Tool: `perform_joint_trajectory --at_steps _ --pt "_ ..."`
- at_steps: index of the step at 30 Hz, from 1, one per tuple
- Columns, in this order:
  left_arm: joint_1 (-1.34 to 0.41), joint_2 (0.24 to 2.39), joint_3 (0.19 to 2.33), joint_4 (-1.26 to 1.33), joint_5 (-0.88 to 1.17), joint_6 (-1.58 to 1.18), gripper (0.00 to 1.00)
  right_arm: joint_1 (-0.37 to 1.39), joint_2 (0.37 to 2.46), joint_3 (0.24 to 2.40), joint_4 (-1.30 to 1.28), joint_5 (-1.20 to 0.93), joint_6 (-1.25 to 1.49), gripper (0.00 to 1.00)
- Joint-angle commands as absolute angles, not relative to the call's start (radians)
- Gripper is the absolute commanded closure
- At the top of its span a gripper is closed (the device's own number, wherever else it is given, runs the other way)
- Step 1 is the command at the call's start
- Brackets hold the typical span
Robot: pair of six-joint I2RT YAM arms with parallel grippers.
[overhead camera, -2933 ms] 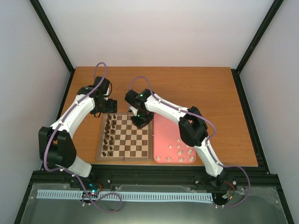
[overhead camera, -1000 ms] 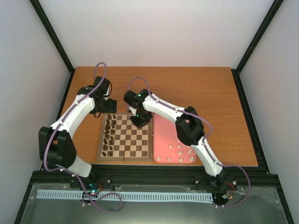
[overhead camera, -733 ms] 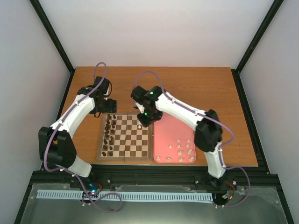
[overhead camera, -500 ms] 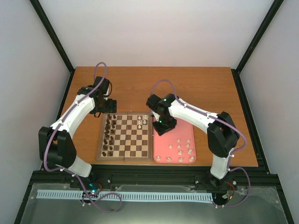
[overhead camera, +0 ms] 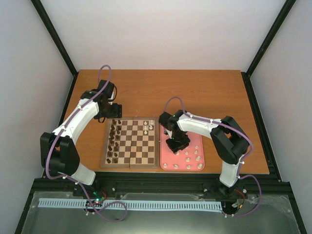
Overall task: Set up the chess pieces on the board
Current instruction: Pick up the chess piece from the storage box.
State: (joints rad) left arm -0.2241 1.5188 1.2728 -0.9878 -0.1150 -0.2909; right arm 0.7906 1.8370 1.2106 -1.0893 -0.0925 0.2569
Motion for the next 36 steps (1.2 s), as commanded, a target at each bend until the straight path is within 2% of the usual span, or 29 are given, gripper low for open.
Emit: perform_joint_trajectory --at_steps 1,14,17,26,36 --pt "-0.218 1.512 1.302 -0.978 -0.100 -0.281 0.00 0.790 1.806 1.184 -1.054 -0.103 0.273 0.62" --pt "-0.217 1.520 1.300 -0.977 -0.091 -0.282 0.00 0.790 1.800 1.181 -1.073 -0.100 0.282 0.92" --pt "-0.216 1.518 1.301 -0.978 -0.090 -0.281 0.00 0.790 1.796 1.199 -1.091 -0.088 0.281 0.97" --pt "-0.217 1.510 1.300 -0.977 -0.089 -0.284 0.00 0.807 1.800 1.386 -1.195 -0.069 0.266 0.97" --pt "-0.217 1.511 1.298 -0.973 -0.080 -0.285 0.00 0.901 2.012 1.705 -1.220 -0.096 0.222 0.97"
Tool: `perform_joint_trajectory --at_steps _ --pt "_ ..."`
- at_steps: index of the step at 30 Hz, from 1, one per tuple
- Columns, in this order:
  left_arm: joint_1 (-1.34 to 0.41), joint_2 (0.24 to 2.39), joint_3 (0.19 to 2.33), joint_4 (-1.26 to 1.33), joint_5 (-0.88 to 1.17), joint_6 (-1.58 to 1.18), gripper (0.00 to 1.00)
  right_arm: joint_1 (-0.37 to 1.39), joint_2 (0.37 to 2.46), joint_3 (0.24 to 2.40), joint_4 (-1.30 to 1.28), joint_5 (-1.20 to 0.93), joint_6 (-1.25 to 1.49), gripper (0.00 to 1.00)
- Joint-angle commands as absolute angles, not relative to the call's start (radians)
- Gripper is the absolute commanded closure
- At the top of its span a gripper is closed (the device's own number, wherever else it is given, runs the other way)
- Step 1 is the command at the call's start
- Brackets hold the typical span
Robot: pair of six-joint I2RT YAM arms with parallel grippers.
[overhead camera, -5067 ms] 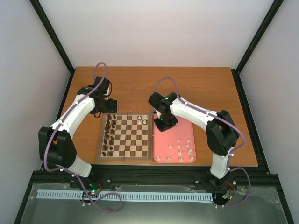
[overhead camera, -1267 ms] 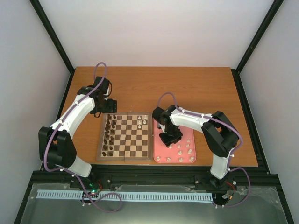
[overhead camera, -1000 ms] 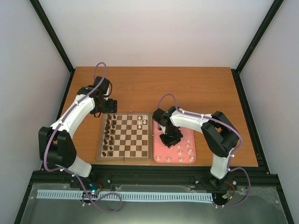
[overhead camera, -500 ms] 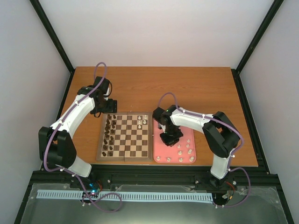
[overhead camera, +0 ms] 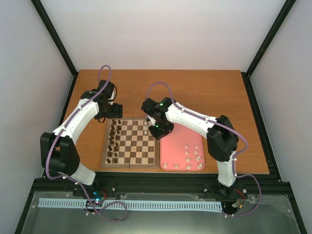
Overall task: Set up the chess pieces on the board
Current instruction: Pick up the chess piece from the storage box, then place the chess piece on the chessboard.
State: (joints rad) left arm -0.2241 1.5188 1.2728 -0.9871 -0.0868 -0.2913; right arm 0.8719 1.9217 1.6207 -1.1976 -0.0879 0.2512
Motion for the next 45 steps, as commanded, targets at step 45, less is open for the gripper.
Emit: perform_joint_trajectory --at_steps 45 --pt "-0.218 1.520 1.297 -0.975 -0.112 -0.280 0.00 0.928 2.320 2.056 -1.286 -0.181 0.143 0.92"
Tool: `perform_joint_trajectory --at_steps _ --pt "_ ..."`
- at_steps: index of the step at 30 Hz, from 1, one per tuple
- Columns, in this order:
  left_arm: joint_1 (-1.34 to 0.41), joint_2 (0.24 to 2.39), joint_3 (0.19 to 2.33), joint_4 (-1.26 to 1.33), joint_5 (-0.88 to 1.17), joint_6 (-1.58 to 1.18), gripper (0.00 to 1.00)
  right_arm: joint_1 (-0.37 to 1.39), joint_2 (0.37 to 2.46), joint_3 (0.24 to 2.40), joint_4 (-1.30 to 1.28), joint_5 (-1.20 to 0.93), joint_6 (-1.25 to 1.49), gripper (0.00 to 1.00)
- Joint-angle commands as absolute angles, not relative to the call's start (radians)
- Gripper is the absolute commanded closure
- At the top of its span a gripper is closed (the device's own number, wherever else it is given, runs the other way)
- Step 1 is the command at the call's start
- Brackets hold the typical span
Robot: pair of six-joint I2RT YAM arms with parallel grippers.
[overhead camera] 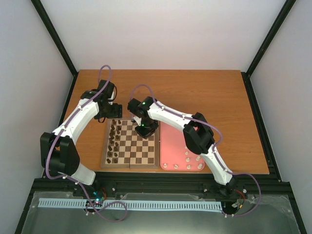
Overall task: Set up the chess pieces on the board
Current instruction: Place the chess piece on the chessboard, then pick up the chess piece from the storage box.
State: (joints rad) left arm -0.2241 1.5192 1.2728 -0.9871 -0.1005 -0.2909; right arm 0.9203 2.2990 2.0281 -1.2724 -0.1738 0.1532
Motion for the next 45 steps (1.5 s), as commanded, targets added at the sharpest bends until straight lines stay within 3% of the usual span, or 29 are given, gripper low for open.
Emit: perform_joint_trajectory --at_steps 1,21,31,35,38,40,45 --pt "-0.218 1.519 1.296 -0.974 -0.114 -0.279 0.00 0.928 2.321 2.057 -1.286 -0.180 0.143 0.91" --pt "-0.217 1.501 1.291 -0.977 -0.120 -0.279 0.00 0.928 2.307 2.060 -1.269 -0.186 0.145 0.83" --pt "-0.217 1.490 1.286 -0.977 -0.124 -0.278 0.00 0.929 2.159 2.015 -1.269 -0.174 0.160 0.74" --pt "-0.218 1.486 1.287 -0.980 -0.126 -0.279 0.00 0.927 2.047 1.918 -1.258 -0.119 0.178 0.60" --pt "-0.217 1.485 1.286 -0.980 -0.123 -0.279 0.00 0.907 1.955 1.788 -1.248 -0.078 0.203 0.56" --pt "-0.217 1.484 1.285 -0.979 -0.119 -0.279 0.00 0.868 1.878 1.681 -1.227 -0.069 0.229 0.46" --pt "-0.217 1.493 1.289 -0.978 -0.104 -0.281 0.00 0.766 1.773 1.471 -1.195 -0.033 0.264 0.42"
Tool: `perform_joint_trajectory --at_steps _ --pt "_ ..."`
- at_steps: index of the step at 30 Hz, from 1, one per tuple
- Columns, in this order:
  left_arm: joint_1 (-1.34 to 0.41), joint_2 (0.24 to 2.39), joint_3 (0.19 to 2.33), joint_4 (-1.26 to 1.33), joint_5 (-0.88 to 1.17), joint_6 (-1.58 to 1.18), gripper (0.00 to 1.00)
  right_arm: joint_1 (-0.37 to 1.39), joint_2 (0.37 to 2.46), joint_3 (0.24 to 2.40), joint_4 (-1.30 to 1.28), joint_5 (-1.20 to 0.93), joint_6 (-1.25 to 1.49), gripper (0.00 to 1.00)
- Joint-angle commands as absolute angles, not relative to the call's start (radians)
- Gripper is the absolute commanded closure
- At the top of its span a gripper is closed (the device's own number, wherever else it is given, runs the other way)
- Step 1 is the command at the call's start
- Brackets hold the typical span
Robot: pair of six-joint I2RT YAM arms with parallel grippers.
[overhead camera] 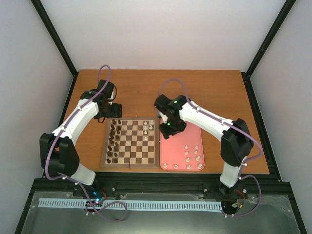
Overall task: Set up the chess pieces on the board
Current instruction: Pick up the chess piece from the storage box.
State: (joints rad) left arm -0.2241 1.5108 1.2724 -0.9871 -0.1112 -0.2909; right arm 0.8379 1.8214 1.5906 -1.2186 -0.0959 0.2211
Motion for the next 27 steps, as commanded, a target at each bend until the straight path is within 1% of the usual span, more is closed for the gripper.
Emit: perform_joint_trajectory --at_steps 1,7,10,13,17,27 --pt "-0.217 1.495 1.291 -0.978 -0.100 -0.280 0.00 0.753 1.764 1.443 -1.192 -0.018 0.270 0.42" --pt "-0.217 1.499 1.296 -0.979 -0.093 -0.282 0.00 0.674 1.735 1.248 -1.120 -0.001 0.288 0.41" --pt "-0.218 1.500 1.293 -0.978 -0.092 -0.282 0.00 0.651 1.727 1.190 -1.085 -0.017 0.284 0.42" --pt "-0.218 1.501 1.291 -0.978 -0.092 -0.282 0.00 0.646 1.730 1.165 -1.071 -0.019 0.281 0.52" --pt "-0.217 1.507 1.292 -0.977 -0.092 -0.281 0.00 0.642 1.737 1.132 -1.046 -0.020 0.279 0.56" --pt "-0.217 1.513 1.296 -0.981 -0.099 -0.281 0.00 0.623 1.775 1.123 -1.015 -0.035 0.265 0.75"
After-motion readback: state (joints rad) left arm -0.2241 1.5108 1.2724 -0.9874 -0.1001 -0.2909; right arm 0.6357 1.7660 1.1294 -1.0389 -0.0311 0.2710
